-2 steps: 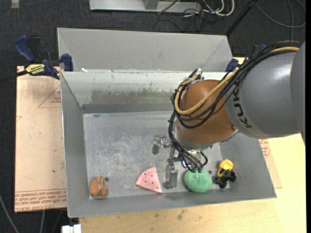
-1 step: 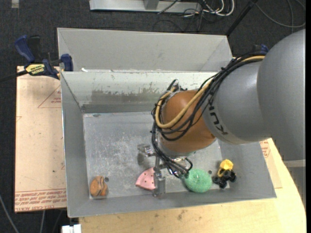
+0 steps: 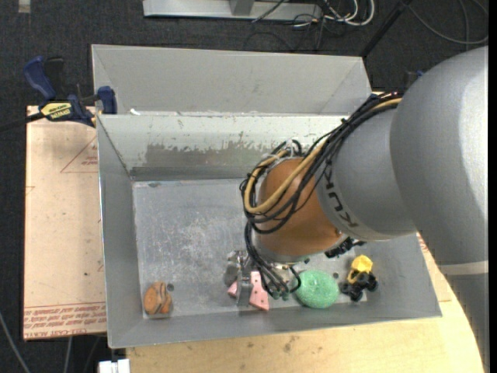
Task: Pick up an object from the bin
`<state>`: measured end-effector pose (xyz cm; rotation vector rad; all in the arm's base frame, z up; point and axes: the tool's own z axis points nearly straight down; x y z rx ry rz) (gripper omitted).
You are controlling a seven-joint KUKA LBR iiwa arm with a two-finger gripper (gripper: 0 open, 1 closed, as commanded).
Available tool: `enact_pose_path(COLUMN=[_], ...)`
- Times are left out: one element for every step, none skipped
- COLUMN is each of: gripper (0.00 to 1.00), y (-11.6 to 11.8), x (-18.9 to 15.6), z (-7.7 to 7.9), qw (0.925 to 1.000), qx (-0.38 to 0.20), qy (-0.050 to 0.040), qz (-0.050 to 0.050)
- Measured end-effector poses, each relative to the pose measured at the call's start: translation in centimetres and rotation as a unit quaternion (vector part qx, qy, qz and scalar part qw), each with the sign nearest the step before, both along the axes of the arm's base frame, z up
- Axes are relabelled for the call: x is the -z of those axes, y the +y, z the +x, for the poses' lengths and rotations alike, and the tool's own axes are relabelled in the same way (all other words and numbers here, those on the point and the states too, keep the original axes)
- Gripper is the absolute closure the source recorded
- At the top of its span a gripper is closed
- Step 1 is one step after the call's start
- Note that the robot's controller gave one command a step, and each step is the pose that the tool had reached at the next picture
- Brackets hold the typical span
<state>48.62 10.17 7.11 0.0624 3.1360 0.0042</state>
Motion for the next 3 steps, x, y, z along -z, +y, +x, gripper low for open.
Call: enact_pose_path(gripper=[0.00, 0.00, 0.00], y=[-0.1, -0.1, -3.7], x=[0.0, 0.0, 0.1], z=[0.1, 0.1, 0.3], qw=[1.0000, 1.0000, 0.9999], qx=[0.001, 0.001, -0.011], qy=[-0.0014, -0.0013, 0.0000], qz=[0.000, 0.000, 0.000])
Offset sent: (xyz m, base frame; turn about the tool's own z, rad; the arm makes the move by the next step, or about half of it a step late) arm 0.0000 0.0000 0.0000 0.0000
